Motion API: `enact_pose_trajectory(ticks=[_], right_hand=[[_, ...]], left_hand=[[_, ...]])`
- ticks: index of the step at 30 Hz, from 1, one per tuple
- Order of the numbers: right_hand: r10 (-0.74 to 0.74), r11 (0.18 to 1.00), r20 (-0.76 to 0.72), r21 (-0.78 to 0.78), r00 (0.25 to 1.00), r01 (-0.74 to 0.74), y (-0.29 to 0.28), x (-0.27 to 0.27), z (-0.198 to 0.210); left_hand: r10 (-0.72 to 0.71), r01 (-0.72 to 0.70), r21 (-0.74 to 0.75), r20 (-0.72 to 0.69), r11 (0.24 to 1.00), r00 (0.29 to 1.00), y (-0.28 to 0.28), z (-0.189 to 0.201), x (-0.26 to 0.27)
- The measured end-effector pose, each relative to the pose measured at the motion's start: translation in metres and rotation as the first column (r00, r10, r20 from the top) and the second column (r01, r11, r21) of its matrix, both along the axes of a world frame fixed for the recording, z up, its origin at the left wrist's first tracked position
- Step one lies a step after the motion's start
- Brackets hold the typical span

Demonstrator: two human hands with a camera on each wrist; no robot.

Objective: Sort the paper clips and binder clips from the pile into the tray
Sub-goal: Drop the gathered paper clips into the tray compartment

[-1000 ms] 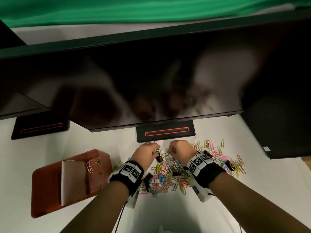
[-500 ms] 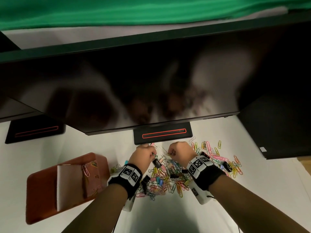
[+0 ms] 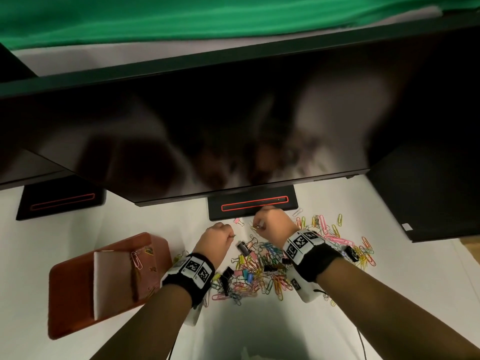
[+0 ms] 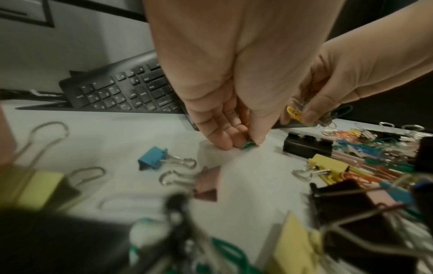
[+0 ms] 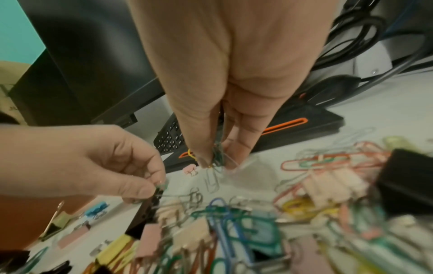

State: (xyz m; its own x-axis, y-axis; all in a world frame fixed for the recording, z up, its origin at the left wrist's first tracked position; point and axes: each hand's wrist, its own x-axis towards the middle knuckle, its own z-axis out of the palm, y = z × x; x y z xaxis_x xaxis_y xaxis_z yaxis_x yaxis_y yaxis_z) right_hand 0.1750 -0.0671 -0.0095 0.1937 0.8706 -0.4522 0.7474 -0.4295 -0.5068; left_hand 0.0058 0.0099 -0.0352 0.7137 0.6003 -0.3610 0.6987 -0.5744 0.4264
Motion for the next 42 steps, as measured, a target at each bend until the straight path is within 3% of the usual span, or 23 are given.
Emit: enact_pose_trajectory(ticks=[4, 8, 13, 17, 20, 25, 30, 33, 36, 39, 42], right_hand=[[0.029, 0.992, 0.018, -0.127, 0.999, -0.027, 0.014, -0.013, -0.009], [0.04, 0.976, 0.035, -0.216, 0.999, -0.032, 0.019, -0.019, -0.013], [0.038, 0.963, 0.037, -0.268, 0.999, -0.026, 0.02, -0.019, -0.013], [0.105, 0.951, 0.09, -0.3, 0.99, -0.073, 0.02, -0.025, -0.01], [0.142, 0.948, 0.117, -0.302, 0.983, -0.101, 0.02, -0.028, -0.002], [0.196, 0.972, 0.123, -0.153, 0.973, -0.177, 0.033, -0.053, 0.042], [0.285, 0.941, 0.05, 0.175, 0.957, -0.289, 0.064, -0.132, 0.091], [0.324, 0.917, -0.032, 0.255, 0.945, -0.306, 0.083, -0.185, 0.096], [0.297, 0.94, -0.055, 0.192, 0.953, -0.282, 0.09, -0.212, 0.083], [0.255, 0.945, -0.175, 0.254, 0.951, -0.207, 0.076, -0.205, 0.078], [0.198, 0.923, -0.218, 0.37, 0.955, -0.107, 0.05, -0.172, 0.072]], left_hand=[[0.103, -0.102, -0.047, 0.02, 0.994, 0.994, 0.005, 0.004, -0.009], [0.267, -0.249, -0.139, 0.127, 0.958, 0.955, 0.01, 0.028, -0.017], [0.394, -0.37, -0.135, 0.314, 0.919, 0.864, 0.012, 0.077, -0.042], [0.471, -0.453, -0.138, 0.354, 0.881, 0.808, 0.01, 0.109, -0.077], [0.493, -0.507, -0.046, 0.321, 0.861, 0.809, 0.01, 0.12, -0.111], [0.591, -0.61, 0.005, 0.242, 0.793, 0.77, 0.014, 0.116, -0.165], [0.608, -0.621, -0.008, 0.213, 0.784, 0.765, 0.02, 0.108, -0.188], [0.633, -0.628, -0.095, 0.192, 0.773, 0.75, 0.024, 0.101, -0.19], [0.568, -0.566, -0.061, 0.152, 0.822, 0.809, 0.027, 0.093, -0.195], [0.447, -0.469, 0.006, 0.295, 0.883, 0.845, 0.018, 0.099, -0.197], [0.306, -0.323, -0.027, 0.402, 0.946, 0.863, -0.006, 0.112, -0.186]])
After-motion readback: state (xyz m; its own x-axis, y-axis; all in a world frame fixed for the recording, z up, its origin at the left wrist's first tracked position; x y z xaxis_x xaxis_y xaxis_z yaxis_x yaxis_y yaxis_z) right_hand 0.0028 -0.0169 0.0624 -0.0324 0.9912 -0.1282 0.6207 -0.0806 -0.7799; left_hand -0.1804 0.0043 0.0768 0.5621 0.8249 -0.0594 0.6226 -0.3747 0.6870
